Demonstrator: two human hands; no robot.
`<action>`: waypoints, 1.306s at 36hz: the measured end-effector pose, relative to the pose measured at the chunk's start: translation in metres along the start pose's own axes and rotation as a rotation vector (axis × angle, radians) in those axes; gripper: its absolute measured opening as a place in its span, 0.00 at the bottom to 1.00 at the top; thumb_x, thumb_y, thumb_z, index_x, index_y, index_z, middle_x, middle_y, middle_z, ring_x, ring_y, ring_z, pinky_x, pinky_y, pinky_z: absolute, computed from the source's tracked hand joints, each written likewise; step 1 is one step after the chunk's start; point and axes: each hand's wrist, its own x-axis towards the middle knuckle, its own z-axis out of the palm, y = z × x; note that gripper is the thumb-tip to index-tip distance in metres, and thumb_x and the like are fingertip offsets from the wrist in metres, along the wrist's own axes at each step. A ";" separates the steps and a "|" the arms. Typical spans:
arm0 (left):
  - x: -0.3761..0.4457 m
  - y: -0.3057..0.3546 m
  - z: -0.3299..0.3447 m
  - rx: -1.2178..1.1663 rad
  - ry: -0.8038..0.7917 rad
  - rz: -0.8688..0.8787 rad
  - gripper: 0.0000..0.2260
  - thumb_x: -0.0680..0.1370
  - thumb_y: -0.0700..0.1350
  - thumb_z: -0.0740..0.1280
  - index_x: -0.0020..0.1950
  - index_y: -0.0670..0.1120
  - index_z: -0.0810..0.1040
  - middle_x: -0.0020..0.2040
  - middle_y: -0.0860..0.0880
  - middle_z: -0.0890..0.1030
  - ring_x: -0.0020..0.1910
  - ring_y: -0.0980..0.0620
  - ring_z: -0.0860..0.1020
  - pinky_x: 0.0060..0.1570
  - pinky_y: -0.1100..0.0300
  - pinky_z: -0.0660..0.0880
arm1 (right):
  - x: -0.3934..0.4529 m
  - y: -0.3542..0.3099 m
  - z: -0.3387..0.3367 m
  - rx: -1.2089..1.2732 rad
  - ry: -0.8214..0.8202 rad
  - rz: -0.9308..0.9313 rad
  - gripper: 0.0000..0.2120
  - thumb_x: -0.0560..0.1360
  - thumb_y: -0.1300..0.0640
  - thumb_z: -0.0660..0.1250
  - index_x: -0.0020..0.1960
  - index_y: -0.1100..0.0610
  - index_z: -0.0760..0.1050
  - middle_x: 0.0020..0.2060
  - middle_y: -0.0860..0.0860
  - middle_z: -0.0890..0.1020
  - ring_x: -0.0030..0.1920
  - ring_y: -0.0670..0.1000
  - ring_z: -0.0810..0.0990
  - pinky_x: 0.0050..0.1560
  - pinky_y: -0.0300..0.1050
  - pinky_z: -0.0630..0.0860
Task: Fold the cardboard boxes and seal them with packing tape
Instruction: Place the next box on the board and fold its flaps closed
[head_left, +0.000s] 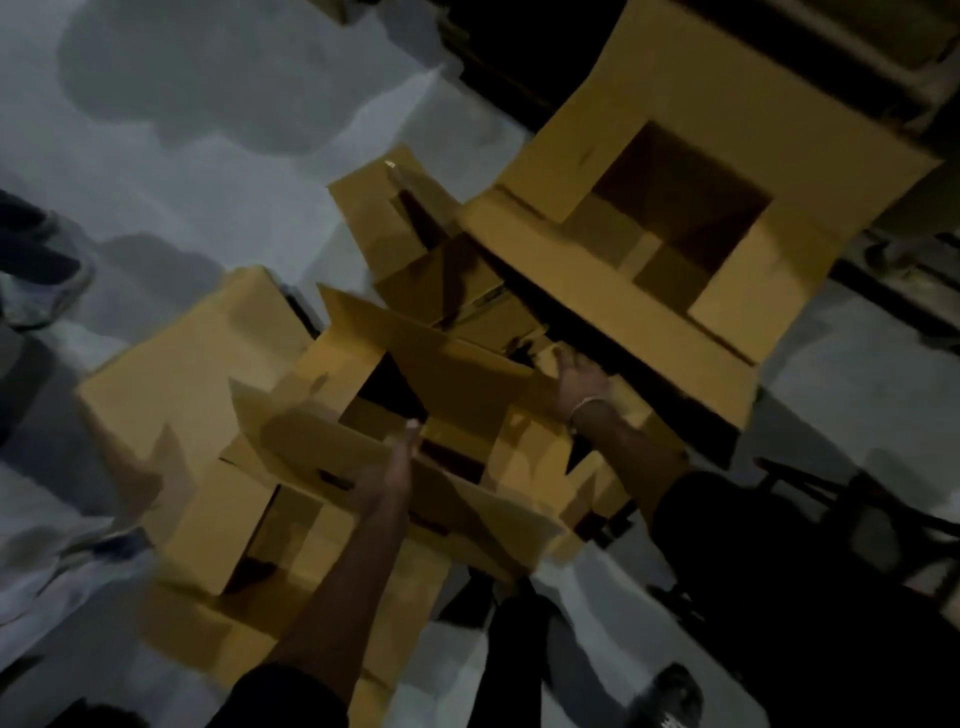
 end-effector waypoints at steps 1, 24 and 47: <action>-0.004 0.005 -0.001 0.071 0.042 0.007 0.49 0.74 0.70 0.71 0.83 0.42 0.59 0.75 0.43 0.72 0.72 0.35 0.72 0.59 0.45 0.74 | 0.014 -0.003 0.007 -0.018 -0.036 0.016 0.38 0.80 0.42 0.68 0.84 0.49 0.54 0.81 0.57 0.59 0.80 0.62 0.59 0.74 0.65 0.63; -0.180 -0.057 -0.181 -0.062 0.086 0.318 0.10 0.85 0.38 0.61 0.64 0.37 0.76 0.55 0.39 0.79 0.46 0.41 0.80 0.38 0.50 0.79 | -0.218 -0.012 -0.090 0.006 0.203 -0.215 0.14 0.84 0.56 0.61 0.68 0.52 0.75 0.52 0.57 0.83 0.54 0.61 0.82 0.50 0.51 0.76; -0.642 -0.177 -0.064 -0.062 -0.210 1.323 0.15 0.84 0.63 0.63 0.46 0.56 0.82 0.45 0.47 0.86 0.45 0.42 0.85 0.47 0.43 0.84 | -0.772 0.318 -0.133 0.542 1.104 0.212 0.18 0.82 0.55 0.65 0.72 0.54 0.76 0.61 0.60 0.83 0.59 0.64 0.81 0.52 0.52 0.74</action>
